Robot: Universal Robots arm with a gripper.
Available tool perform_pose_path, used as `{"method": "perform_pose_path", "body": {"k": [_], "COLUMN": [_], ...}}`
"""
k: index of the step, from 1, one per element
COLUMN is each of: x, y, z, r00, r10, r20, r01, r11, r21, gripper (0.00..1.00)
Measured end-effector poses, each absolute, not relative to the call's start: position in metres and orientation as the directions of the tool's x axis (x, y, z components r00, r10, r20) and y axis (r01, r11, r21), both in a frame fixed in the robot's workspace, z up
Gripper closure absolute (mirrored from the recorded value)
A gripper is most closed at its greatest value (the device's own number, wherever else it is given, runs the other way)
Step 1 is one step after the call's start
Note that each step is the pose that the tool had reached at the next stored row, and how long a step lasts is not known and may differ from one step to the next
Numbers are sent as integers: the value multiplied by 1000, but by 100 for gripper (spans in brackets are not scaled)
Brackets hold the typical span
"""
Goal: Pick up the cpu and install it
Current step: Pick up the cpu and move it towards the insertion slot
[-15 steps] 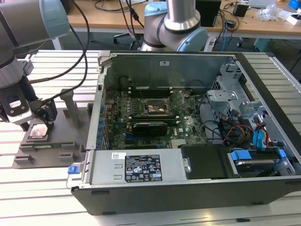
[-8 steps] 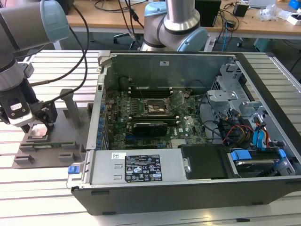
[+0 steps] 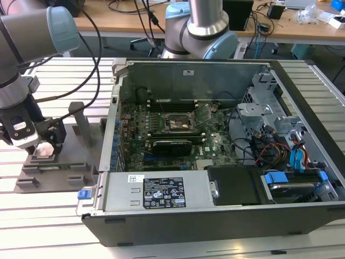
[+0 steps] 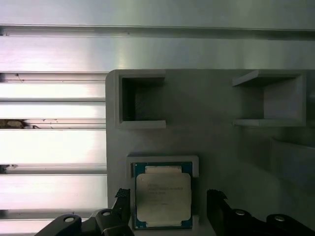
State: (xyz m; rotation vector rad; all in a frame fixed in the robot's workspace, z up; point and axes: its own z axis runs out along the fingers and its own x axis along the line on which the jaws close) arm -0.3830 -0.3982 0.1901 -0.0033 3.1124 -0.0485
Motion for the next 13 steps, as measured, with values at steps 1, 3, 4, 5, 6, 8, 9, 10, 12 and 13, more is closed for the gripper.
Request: {"method": "perform_pose_path", "body": {"k": [1,3,4,5,6,8,9,10,12,13], "x": [-383,-383,-383,-383,-383,-383,-383,-383,-383,-383], "y": [-398,-398,-398,-398,-398,-398,-398,-398,-398,-398], "z": [189,188,188,188,188,188,188,188,188,188], "r00": [-1000,-1000,-1000,-1000,-1000,-1000,-1000,-1000,-1000,-1000], "r10": [-3,-3,-3,-3,-3,-3,-3,-3,-2,-2], "r20": [-29,-29,-29,-29,-29,-29,-29,-29,-28,-28], "r01": [-2,-2,-2,-2,-2,-2,-2,-2,-1,-1], "r11": [1000,1000,1000,1000,1000,1000,1000,1000,1000,1000], "r21": [-31,-31,-31,-31,-31,-31,-31,-31,-31,-31], "gripper": [28,28,28,28,28,28,28,29,45,45]}}
